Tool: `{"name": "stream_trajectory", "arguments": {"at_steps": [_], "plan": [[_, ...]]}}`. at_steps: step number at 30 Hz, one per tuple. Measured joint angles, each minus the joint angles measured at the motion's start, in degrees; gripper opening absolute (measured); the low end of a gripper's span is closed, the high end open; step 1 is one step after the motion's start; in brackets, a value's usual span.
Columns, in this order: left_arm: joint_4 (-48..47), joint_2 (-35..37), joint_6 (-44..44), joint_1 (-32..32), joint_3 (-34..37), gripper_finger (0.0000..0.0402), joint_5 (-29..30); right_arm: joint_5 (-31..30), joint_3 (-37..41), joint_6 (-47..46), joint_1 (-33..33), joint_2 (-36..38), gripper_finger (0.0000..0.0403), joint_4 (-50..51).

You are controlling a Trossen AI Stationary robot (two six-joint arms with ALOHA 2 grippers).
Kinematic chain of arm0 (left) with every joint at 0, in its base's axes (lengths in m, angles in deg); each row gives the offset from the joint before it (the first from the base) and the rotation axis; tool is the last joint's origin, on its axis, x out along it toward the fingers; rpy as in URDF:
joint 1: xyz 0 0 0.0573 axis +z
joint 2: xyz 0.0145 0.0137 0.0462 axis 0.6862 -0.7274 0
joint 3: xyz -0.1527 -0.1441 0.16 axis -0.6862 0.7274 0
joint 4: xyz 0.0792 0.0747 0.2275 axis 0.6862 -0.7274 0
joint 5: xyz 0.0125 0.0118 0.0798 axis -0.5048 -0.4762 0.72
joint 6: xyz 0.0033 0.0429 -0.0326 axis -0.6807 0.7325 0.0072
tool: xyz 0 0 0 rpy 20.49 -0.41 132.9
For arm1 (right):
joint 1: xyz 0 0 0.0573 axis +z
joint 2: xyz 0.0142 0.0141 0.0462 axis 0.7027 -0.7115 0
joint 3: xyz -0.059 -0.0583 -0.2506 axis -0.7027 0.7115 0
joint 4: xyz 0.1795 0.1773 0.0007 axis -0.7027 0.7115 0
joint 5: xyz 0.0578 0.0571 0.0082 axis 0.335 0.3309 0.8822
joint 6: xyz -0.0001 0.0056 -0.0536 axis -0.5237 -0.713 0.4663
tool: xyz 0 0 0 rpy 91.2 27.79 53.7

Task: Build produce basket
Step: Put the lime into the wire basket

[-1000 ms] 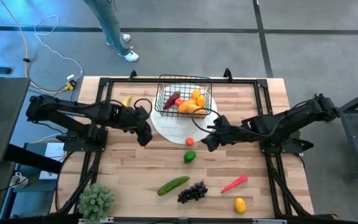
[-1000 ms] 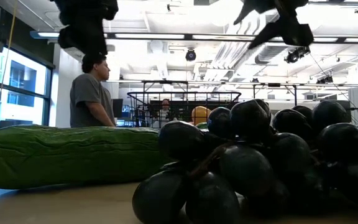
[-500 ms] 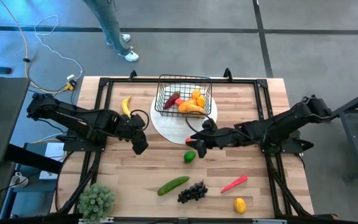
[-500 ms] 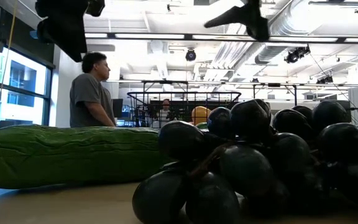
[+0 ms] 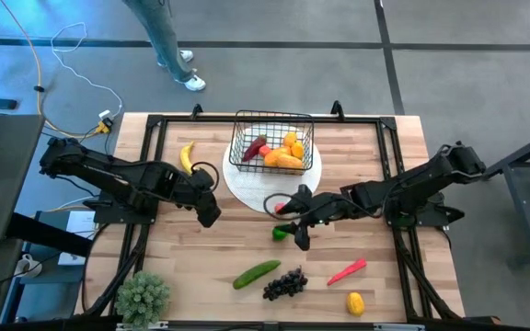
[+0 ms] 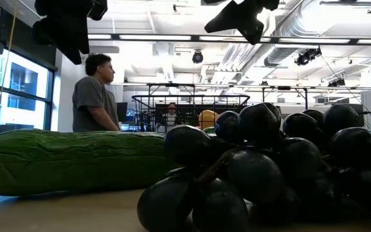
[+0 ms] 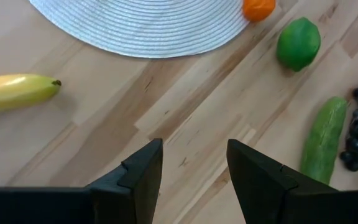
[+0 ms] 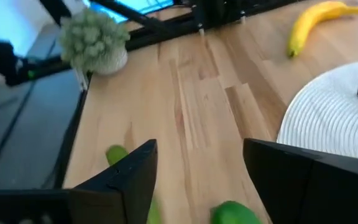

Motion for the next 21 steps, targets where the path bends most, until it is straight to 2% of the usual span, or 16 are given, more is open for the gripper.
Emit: {"name": "stream_trajectory", "arguments": {"at_steps": [10, 17, 21], "plan": [[0.0, 0.0, -5.2, 0.0, 0.0, 0.017, 0.0, 7.3, 0.0, 14.1, -1.6, 0.0, 0.0251, 7.5], [0.0, 0.0, -6.7, 0.0, 0.0, 0.017, 0.0, 7.9, 0.0, 30.7, -1.8, -0.2, 0.0252, 8.4], [0.1, 0.0, -8.1, 0.0, 0.0, 0.017, 0.0, 8.5, 0.0, 35.2, -1.8, -1.5, 0.0252, 8.5]]}}
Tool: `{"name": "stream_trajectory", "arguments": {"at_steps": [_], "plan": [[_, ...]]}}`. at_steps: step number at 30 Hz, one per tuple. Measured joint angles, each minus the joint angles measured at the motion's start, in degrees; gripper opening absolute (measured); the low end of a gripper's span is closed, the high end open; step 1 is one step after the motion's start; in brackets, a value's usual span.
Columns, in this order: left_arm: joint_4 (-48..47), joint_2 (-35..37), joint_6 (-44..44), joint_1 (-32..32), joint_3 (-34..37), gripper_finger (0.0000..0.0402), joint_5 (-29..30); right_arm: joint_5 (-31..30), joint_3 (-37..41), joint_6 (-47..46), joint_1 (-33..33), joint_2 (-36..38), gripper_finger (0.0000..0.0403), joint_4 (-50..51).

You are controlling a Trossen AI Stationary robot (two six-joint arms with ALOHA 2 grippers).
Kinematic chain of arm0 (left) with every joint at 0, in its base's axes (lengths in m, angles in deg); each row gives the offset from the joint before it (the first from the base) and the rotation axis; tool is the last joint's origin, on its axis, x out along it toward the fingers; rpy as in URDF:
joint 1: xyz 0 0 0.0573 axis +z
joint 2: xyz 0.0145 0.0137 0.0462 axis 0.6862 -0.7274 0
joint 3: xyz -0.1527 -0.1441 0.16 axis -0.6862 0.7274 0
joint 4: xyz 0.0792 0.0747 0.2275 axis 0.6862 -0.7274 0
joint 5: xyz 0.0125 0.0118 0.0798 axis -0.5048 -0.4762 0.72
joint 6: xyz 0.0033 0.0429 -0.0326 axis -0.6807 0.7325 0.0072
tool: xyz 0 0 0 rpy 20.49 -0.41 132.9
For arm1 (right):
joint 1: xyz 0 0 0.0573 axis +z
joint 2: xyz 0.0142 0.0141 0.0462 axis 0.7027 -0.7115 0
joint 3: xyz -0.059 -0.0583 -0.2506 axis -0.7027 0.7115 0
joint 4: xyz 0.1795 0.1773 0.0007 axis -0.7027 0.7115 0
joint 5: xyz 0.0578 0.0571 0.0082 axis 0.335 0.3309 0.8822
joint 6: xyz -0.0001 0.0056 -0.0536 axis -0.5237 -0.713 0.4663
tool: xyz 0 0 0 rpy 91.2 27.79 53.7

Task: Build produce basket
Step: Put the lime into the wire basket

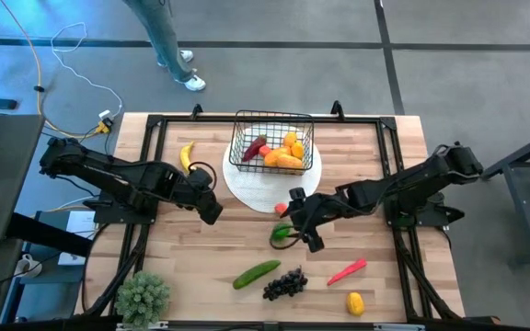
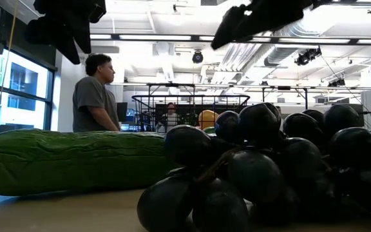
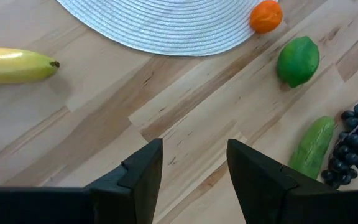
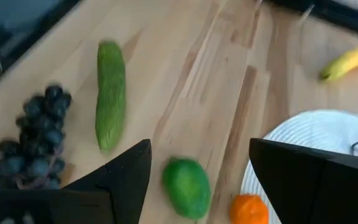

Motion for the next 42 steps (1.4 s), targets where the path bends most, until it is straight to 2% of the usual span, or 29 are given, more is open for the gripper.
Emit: {"name": "stream_trajectory", "arguments": {"at_steps": [12, 38, 42], "plan": [[0.4, 0.0, -1.4, 0.0, 0.0, 0.017, 0.2, 1.7, 0.0, 1.6, 0.0, -9.9, 0.0252, -0.2], [0.4, 0.0, -1.5, 0.0, 0.0, 0.017, 0.4, 4.4, 0.0, 4.1, -4.9, -19.5, 0.0252, -2.6], [0.3, 0.0, -1.4, 0.0, 0.0, 0.017, 1.4, 4.8, 0.0, 3.9, -4.9, -19.5, 0.0234, -2.5]]}}
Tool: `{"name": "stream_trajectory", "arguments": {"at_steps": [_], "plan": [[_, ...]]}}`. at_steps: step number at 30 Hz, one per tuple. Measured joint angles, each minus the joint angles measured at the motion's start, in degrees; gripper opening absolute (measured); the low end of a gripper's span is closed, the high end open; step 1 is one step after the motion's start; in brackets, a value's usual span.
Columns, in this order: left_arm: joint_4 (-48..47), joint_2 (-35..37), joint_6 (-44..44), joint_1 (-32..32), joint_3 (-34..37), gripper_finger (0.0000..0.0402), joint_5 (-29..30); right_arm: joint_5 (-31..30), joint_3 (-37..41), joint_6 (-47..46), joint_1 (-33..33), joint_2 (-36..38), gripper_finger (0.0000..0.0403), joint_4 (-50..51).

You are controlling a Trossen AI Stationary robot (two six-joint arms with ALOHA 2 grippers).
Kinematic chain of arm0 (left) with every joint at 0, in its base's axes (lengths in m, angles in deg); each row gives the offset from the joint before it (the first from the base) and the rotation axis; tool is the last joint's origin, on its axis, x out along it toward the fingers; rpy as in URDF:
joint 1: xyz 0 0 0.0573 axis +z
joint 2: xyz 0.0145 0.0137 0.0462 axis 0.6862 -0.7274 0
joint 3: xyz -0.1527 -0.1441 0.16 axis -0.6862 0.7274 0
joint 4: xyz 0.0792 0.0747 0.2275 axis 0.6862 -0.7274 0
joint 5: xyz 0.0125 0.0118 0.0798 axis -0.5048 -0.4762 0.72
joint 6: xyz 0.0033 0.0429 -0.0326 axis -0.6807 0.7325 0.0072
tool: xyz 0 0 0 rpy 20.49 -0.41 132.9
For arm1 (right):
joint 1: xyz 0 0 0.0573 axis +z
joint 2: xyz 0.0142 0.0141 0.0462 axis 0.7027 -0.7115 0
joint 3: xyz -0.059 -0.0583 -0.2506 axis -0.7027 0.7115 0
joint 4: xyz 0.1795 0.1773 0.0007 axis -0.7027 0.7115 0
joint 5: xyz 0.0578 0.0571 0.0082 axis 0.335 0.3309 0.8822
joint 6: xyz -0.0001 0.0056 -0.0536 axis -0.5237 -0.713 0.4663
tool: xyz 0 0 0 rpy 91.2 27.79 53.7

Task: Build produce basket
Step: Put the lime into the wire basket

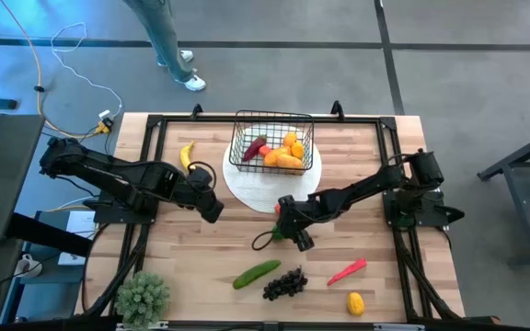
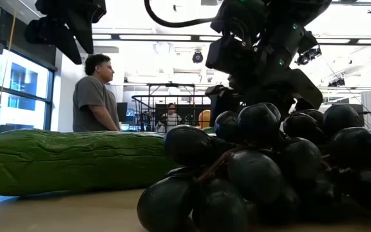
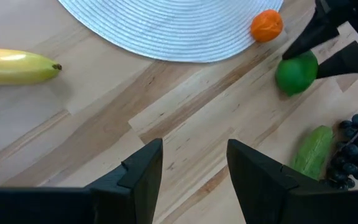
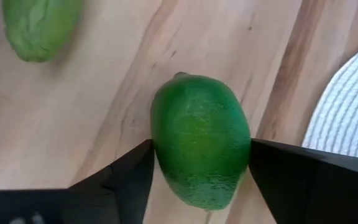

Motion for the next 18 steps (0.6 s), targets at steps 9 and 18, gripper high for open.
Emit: {"name": "stream_trajectory", "arguments": {"at_steps": [9, 18], "plan": [[0.0, 0.0, 0.0, 0.0, 0.0, 0.017, 3.8, 0.8, -1.0, -7.6, 0.0, 0.0, 0.0122, 1.1], [0.0, 0.0, 4.0, 0.9, 0.0, 0.017, 7.5, -0.2, -7.1, -15.6, -0.3, 0.0, 0.0122, 4.1]]}}
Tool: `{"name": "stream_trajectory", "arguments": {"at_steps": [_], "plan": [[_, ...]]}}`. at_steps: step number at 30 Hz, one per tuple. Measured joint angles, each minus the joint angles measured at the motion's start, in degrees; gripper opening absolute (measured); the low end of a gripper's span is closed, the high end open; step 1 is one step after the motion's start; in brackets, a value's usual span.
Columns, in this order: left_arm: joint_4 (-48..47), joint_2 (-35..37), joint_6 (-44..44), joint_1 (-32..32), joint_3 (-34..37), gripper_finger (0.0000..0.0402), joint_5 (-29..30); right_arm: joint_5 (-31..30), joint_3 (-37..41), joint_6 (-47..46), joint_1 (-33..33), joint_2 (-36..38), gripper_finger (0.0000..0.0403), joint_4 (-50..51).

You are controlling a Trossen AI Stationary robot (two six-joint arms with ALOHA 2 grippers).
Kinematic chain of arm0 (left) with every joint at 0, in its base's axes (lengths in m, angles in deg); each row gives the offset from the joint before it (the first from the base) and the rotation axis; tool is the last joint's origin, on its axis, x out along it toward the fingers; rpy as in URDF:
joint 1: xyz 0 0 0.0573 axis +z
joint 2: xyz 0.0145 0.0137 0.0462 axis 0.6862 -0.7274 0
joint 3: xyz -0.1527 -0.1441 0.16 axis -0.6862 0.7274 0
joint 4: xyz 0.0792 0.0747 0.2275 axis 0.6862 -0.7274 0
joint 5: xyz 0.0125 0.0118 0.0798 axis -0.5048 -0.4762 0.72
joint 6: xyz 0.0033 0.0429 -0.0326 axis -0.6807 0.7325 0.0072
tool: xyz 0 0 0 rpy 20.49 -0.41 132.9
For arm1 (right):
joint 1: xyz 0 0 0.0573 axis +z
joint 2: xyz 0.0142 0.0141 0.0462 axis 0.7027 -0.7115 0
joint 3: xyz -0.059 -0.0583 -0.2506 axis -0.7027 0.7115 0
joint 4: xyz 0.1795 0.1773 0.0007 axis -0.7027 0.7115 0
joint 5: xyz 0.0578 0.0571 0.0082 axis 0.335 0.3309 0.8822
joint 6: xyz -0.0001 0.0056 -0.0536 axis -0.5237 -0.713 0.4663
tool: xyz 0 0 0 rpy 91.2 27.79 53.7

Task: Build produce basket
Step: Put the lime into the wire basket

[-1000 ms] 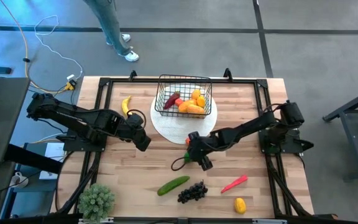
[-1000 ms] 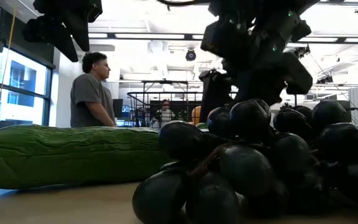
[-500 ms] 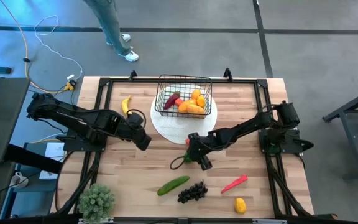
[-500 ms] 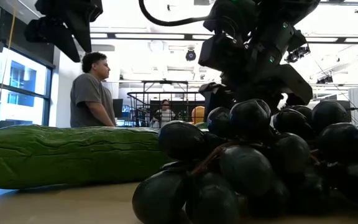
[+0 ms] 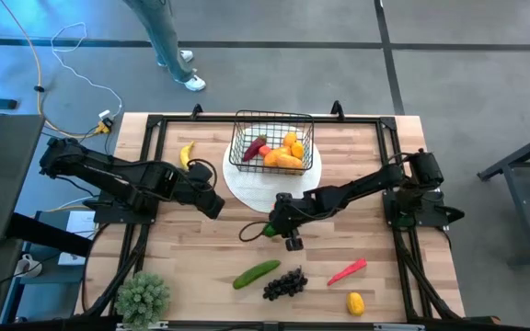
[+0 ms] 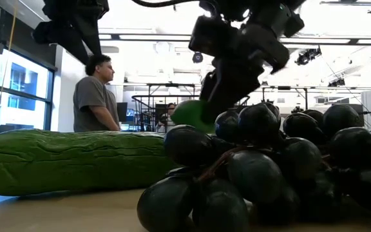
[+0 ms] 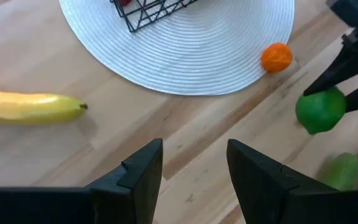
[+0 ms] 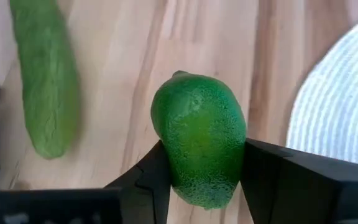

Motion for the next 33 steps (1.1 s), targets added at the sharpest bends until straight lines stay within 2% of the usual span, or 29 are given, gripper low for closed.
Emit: {"name": "stream_trajectory", "arguments": {"at_steps": [11, 19, 24, 33], "plan": [[0.0, 0.0, 10.9, 6.4, 0.0, 0.0174, -2.9, -8.3, -7.4, -10.3, -1.1, 0.0, 0.0122, 4.9], [0.0, 0.0, 21.2, 12.7, 0.0, 0.0215, -5.9, -13.9, -13.4, -15.4, -5.5, 0.0, 0.0122, 9.1], [0.0, 0.0, 22.7, 16.3, 0.0, 0.0237, -5.9, -15.8, -16.5, -16.4, -9.1, 0.1, 0.0122, 11.6], [0.0, 0.0, 24.5, 22.3, 0.0, 0.0239, -5.9, -17.4, -21.1, -15.7, -17.2, 0.1, 0.0121, 17.5]]}}
